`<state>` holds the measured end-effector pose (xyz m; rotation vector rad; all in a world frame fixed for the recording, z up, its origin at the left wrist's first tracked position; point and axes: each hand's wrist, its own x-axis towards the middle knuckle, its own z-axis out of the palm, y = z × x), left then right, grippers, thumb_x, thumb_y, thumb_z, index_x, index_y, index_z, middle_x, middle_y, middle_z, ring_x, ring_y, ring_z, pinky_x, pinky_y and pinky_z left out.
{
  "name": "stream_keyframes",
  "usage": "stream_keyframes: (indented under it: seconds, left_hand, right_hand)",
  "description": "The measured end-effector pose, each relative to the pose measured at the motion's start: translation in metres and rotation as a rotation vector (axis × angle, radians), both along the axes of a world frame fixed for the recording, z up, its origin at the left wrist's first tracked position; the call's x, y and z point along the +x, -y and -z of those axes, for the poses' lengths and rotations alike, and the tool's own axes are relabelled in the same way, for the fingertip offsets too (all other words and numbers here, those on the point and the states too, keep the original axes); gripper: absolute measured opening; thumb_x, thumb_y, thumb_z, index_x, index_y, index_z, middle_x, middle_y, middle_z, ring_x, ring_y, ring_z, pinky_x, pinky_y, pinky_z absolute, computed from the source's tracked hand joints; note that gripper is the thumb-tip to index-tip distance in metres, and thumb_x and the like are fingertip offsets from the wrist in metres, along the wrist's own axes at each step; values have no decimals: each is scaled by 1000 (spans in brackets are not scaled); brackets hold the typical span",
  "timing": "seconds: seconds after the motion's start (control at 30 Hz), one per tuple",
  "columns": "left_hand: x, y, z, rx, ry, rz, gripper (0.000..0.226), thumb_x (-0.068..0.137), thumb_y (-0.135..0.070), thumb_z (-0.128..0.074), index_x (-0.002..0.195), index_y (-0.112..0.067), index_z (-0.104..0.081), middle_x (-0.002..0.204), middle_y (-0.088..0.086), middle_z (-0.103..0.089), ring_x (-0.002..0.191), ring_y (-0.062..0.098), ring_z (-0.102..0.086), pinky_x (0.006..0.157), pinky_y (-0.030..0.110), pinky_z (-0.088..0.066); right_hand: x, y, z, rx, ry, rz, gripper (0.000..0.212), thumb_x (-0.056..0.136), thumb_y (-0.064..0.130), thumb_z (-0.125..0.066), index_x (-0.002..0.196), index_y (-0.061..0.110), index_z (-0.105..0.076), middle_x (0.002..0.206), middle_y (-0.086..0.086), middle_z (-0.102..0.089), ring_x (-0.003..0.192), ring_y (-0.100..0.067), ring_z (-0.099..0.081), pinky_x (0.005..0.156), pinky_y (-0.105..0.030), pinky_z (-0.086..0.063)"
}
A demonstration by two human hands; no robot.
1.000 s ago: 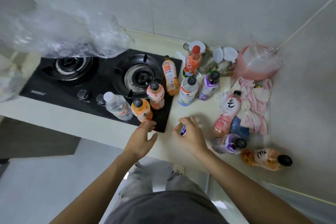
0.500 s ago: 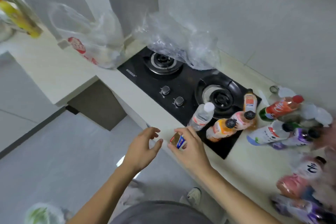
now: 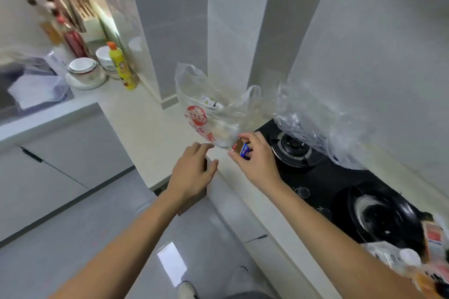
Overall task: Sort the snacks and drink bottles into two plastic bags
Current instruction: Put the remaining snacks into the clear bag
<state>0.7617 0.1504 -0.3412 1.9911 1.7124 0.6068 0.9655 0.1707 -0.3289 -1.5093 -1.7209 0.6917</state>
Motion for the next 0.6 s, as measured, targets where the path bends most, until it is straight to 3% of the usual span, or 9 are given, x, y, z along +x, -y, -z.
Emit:
stream_keyframes:
  seconds: [0.1, 0.23, 0.33, 0.43, 0.53, 0.6]
  left_hand:
    - [-30, -70, -16, 110, 16, -90, 57, 93, -49, -52, 142, -20, -48, 132, 4, -52, 123, 25, -47, 97, 44, -48]
    - [-56, -167, -30, 163, 51, -228, 61, 95, -43, -63, 148, -25, -39, 140, 7, -44, 131, 24, -44, 99, 38, -46]
    - [-72, -236, -26, 106, 33, -218, 56, 96, -40, -63, 148, -27, -44, 145, 11, -41, 137, 27, -39, 104, 33, -40]
    - [-84, -282, -16, 7, -20, -143, 50, 96, -40, -64, 143, -28, -51, 149, 14, -41, 140, 33, -38, 114, 41, -37]
    - [-90, -317, -7, -79, 5, -93, 48, 95, -35, -69, 139, -24, -54, 141, 12, -50, 130, 31, -49, 106, 37, -39]
    - [-92, -330, 0, -86, -11, -66, 44, 94, -30, -71, 134, -19, -58, 133, 10, -56, 117, 29, -57, 97, 35, -43]
  right_hand:
    - [-36, -73, -24, 105, 40, -12, 43, 82, 35, -82, 119, 21, -64, 111, 6, -56, 96, -9, -62, 85, -38, -57]
    - [-71, -170, -30, 118, 144, -33, 44, 87, 36, -79, 123, 21, -60, 117, 4, -55, 98, -13, -61, 84, -30, -52]
    - [-89, -235, -7, -4, 269, -58, 39, 88, 33, -77, 121, 20, -59, 119, -1, -55, 98, -24, -63, 83, -37, -52]
    - [-96, -269, 19, -167, 380, -90, 30, 89, 28, -72, 115, 18, -61, 114, -5, -58, 99, -29, -62, 80, -36, -50]
    - [-97, -290, 37, -256, 463, -133, 29, 87, 29, -75, 109, 17, -61, 110, -6, -61, 98, -30, -62, 74, -35, -49]
    - [-98, -297, 44, -310, 483, -150, 35, 88, 32, -75, 116, 17, -62, 114, -7, -62, 102, -30, -62, 74, -34, -48]
